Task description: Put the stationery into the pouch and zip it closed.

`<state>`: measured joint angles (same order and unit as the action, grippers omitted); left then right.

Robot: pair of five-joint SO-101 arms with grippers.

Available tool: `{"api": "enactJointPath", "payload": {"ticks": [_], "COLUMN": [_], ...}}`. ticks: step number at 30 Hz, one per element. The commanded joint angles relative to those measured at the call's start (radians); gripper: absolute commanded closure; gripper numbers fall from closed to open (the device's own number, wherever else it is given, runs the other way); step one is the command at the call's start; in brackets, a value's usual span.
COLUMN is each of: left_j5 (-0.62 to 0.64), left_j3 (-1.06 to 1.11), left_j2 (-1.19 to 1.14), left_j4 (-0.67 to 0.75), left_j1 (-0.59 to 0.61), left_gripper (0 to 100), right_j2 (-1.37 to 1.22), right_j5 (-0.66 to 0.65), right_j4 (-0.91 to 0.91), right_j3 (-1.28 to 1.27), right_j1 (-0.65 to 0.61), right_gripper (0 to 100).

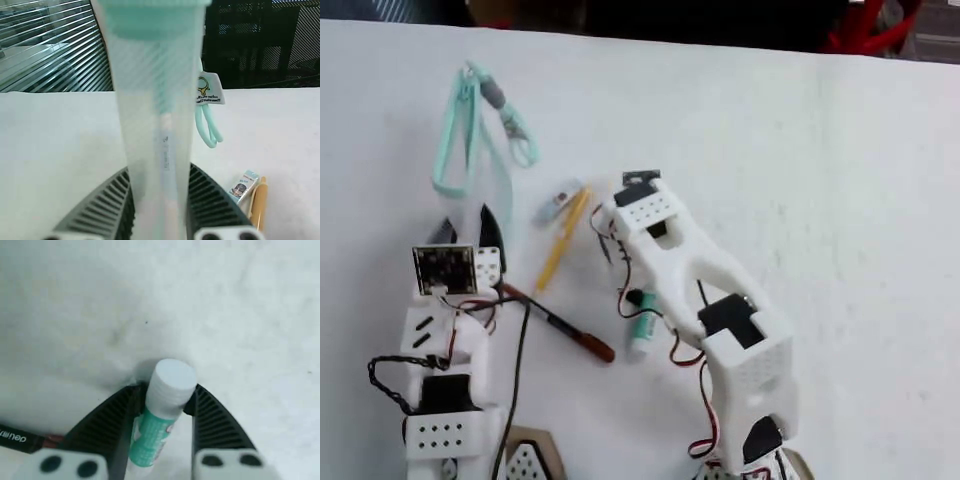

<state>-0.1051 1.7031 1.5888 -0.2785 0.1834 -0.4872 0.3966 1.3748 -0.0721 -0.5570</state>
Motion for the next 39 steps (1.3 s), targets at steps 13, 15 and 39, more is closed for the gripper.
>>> {"api": "enactJointPath", "payload": {"ticks": [13,15,39], "left_j5": [0.006,0.011,0.077], "left_j3": [-0.005,-0.003,-0.072], "left_j2": [-0.005,-0.004,-0.004], "left_j4": [0.009,0.015,-0.129], "left_j1": [0.022,0.044,0.036], "left_gripper": [92,92,83], "right_j2": [0.143,0.159,0.61], "right_j5": [-0.006,-0.006,-0.126], "right_j4": [-0.047,-0.05,-0.205], "right_j3": [0.032,0.032,-0.267], "right_j1": [0.216,0.232,0.236], "right_gripper": [98.1,98.1,98.1]}}
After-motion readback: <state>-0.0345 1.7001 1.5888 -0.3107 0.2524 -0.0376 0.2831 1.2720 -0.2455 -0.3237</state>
